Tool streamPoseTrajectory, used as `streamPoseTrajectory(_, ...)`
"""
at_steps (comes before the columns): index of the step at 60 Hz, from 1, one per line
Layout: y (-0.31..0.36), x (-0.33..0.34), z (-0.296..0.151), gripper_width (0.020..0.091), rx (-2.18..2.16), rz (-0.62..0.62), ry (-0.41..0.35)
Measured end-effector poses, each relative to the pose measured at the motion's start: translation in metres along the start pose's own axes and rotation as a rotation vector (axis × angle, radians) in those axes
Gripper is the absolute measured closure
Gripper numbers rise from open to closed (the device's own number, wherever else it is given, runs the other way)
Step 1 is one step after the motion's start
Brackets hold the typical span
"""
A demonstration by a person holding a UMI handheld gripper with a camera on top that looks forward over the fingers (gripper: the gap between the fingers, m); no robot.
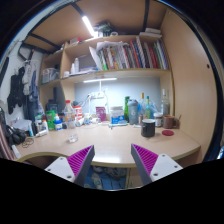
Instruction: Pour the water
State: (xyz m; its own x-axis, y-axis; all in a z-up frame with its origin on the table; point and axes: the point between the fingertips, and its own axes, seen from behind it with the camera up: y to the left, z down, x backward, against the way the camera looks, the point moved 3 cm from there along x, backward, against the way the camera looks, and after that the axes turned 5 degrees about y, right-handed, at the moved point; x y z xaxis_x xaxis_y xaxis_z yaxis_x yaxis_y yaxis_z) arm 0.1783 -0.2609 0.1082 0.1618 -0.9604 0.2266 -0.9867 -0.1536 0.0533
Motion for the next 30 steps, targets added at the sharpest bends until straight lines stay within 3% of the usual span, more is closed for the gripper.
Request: streamPoseTrajectory(30,0.032,-0.011,-0.008,0.0271,0.024,-0.046,-0.018)
